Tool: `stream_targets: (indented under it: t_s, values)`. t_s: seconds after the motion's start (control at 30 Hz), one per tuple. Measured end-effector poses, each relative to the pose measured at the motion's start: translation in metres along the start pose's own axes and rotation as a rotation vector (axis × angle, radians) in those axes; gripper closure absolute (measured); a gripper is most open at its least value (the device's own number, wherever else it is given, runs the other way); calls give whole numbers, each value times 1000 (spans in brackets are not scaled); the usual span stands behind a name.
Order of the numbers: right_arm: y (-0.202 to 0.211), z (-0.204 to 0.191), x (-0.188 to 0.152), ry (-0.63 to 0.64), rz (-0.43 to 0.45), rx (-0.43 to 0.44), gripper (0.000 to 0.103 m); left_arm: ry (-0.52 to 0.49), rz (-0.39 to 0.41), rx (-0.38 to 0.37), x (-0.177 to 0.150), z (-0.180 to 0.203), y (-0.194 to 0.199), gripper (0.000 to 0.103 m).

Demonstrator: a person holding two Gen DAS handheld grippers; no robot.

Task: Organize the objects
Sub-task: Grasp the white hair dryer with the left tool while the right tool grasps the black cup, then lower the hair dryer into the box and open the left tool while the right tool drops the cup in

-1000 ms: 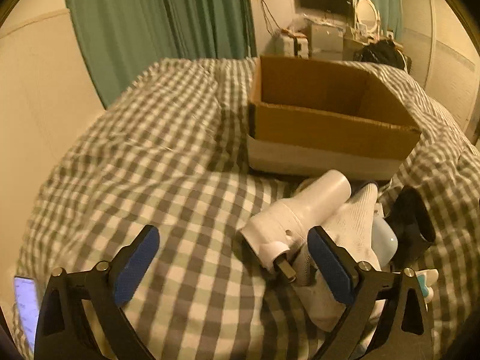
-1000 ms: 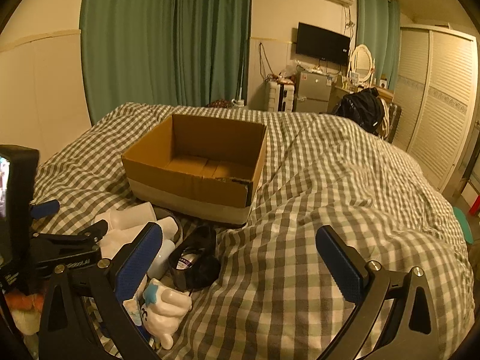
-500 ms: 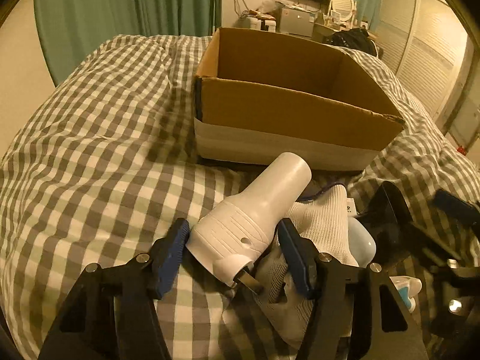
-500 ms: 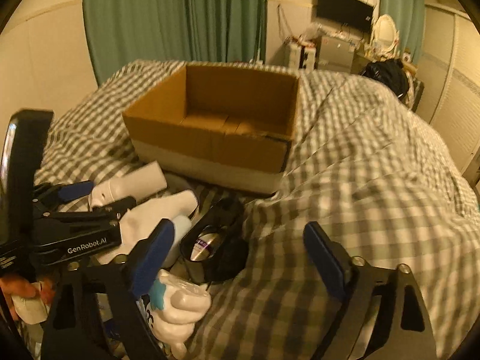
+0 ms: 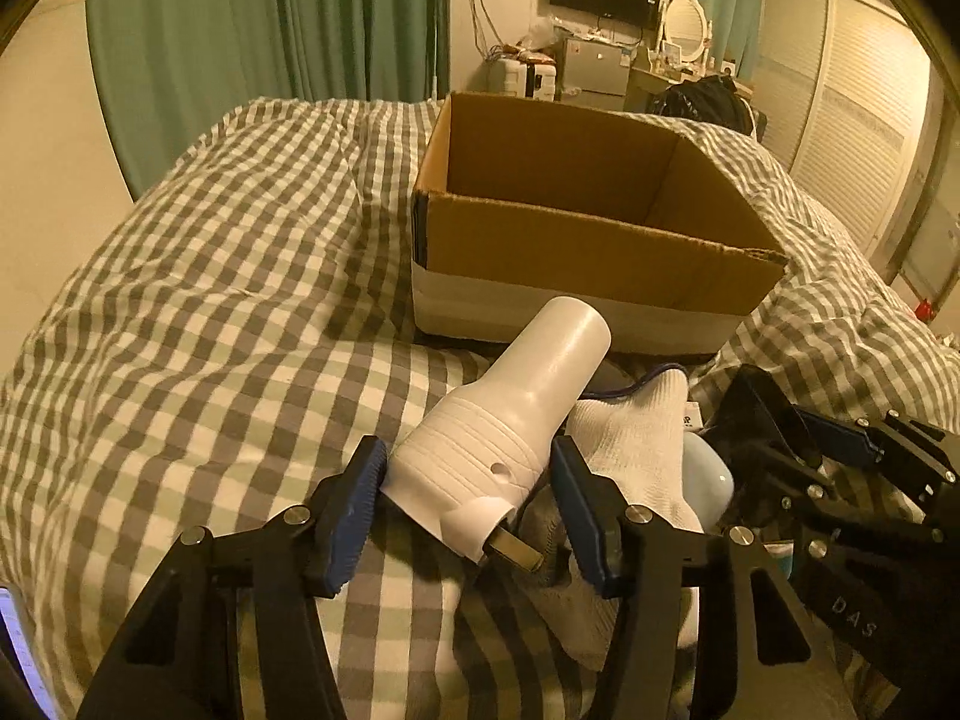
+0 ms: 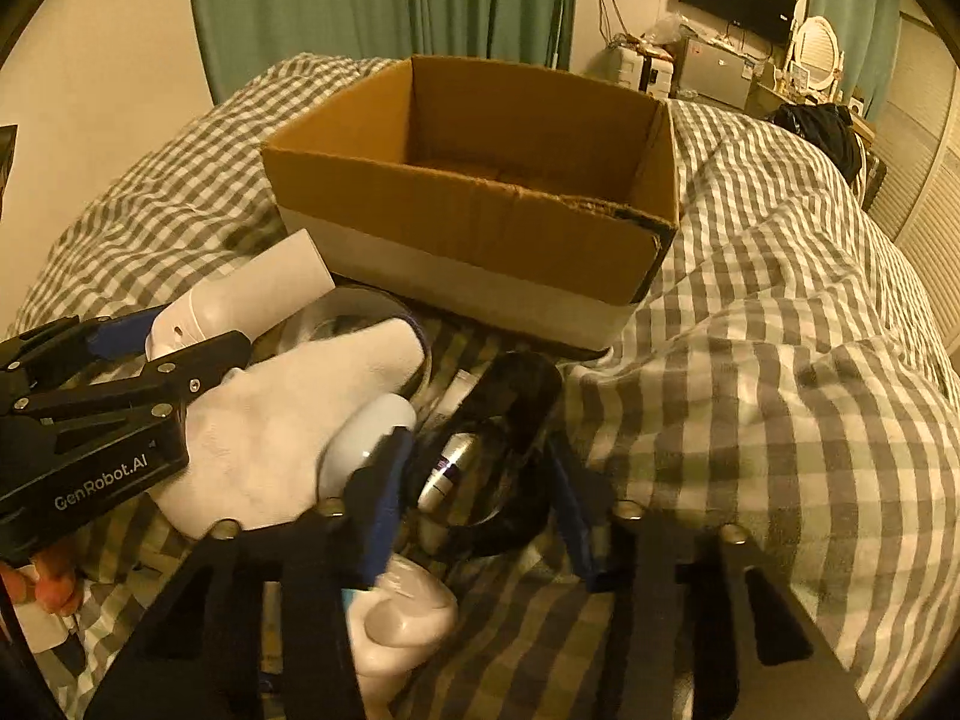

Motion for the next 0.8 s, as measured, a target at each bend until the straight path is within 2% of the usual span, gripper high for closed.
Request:
stream_targets:
  t_s: [0.17, 0.5, 0.63, 0.8]
  values:
    - [14, 0, 5, -5, 52, 0, 70, -12, 35, 13, 6, 0, 11, 46]
    - [50, -1, 31, 14, 174, 15, 73, 3, 127, 11, 40, -6, 43, 46]
    - [70, -1, 49, 46, 240, -6, 74, 5, 159, -1, 59, -5, 53, 46]
    - [92, 14, 87, 59, 302, -32, 74, 3, 184, -16, 89, -2, 55, 46]
Point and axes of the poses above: each gripper's, at about its wrist camera, not at the fingertips, and y roughly against the way its jaws point, z to its right, x to its top, the point moved 8 cm from there along -y, roughly the way its jaws point, and after that the axes turned 4 degrees about y, right-handed, at the moved point
